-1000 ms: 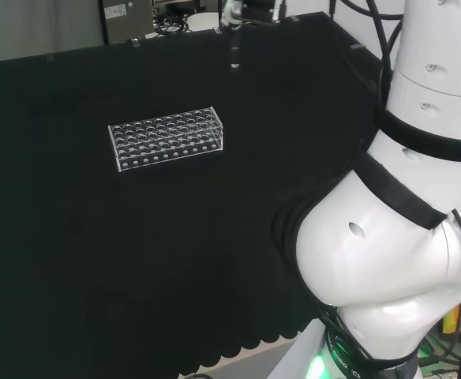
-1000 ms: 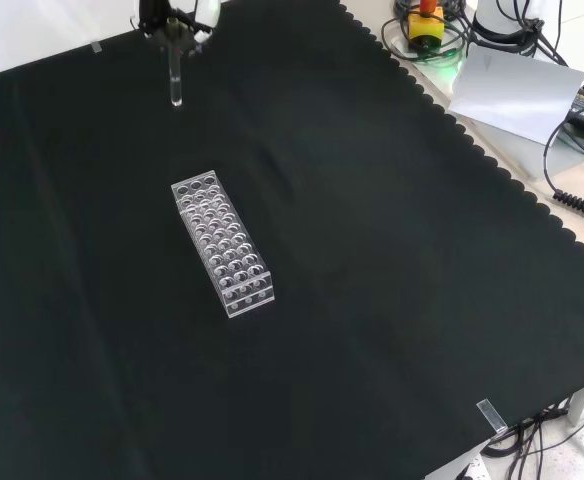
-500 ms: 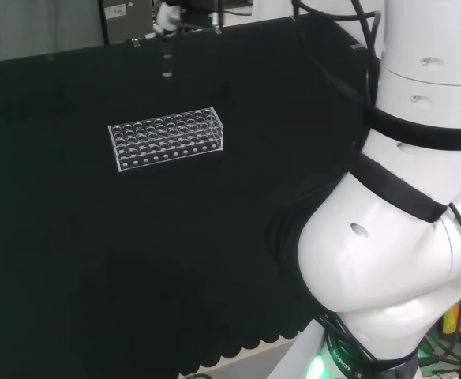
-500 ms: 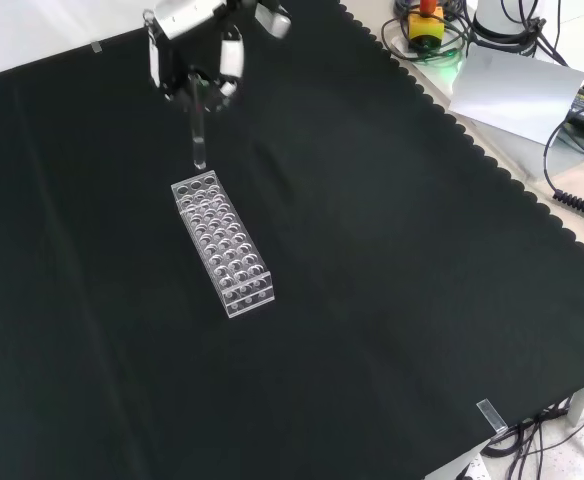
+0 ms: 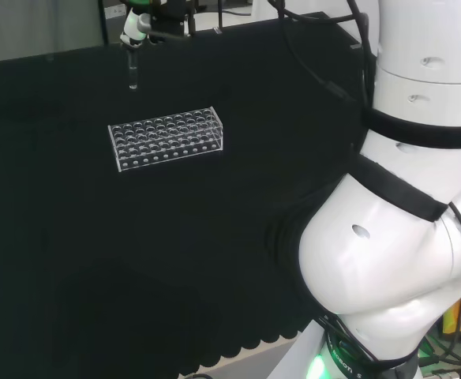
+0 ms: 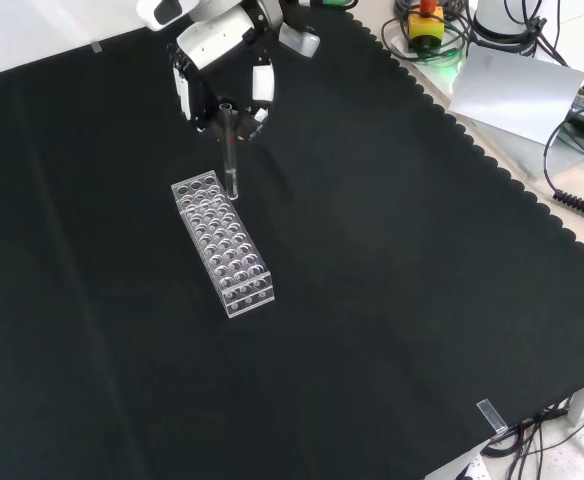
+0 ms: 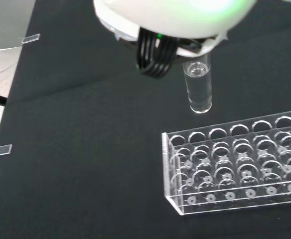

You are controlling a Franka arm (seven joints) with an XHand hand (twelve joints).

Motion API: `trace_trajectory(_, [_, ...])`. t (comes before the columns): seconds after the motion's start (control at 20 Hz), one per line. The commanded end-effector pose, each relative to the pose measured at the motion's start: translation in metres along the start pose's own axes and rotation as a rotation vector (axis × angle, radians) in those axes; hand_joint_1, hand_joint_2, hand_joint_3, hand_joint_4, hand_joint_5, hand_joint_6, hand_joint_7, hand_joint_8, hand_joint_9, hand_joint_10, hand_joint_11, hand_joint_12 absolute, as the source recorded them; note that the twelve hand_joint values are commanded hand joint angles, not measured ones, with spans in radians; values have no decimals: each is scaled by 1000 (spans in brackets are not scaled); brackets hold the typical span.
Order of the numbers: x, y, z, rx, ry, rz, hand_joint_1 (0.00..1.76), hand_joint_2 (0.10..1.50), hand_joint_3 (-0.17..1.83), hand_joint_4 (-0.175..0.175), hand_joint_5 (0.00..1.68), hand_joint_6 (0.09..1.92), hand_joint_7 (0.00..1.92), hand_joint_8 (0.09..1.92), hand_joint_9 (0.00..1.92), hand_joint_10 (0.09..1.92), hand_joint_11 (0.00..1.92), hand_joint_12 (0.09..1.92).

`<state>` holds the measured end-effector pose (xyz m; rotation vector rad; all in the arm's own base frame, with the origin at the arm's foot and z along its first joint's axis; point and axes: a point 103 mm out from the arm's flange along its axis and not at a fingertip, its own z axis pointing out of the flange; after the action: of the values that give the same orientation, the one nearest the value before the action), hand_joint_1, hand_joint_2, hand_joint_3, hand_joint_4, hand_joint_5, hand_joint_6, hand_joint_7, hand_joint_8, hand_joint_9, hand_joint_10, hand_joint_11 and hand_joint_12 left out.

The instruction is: Shake the test tube.

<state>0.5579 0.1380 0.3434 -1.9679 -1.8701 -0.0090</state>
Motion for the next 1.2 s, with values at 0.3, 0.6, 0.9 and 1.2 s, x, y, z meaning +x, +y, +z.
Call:
trace_trajectory(0.3, [-105,-9,-24,-63,-83,186,1316,600,778,-175,1234,748,1289,759,1522,728,1107,1017])
trace_trajectory(0.6, [-171,-19,-44,-97,-136,323,1316,599,778,-175,1235,747,1290,758,1523,727,1107,1017])
trace_trajectory(0.9, [-207,-23,-62,-131,-161,404,1316,599,778,-175,1236,745,1291,756,1524,727,1108,1018])
trace_trajectory(1.2, [-180,-13,-56,-119,-130,357,1316,598,779,-175,1236,744,1292,755,1524,726,1108,1018])
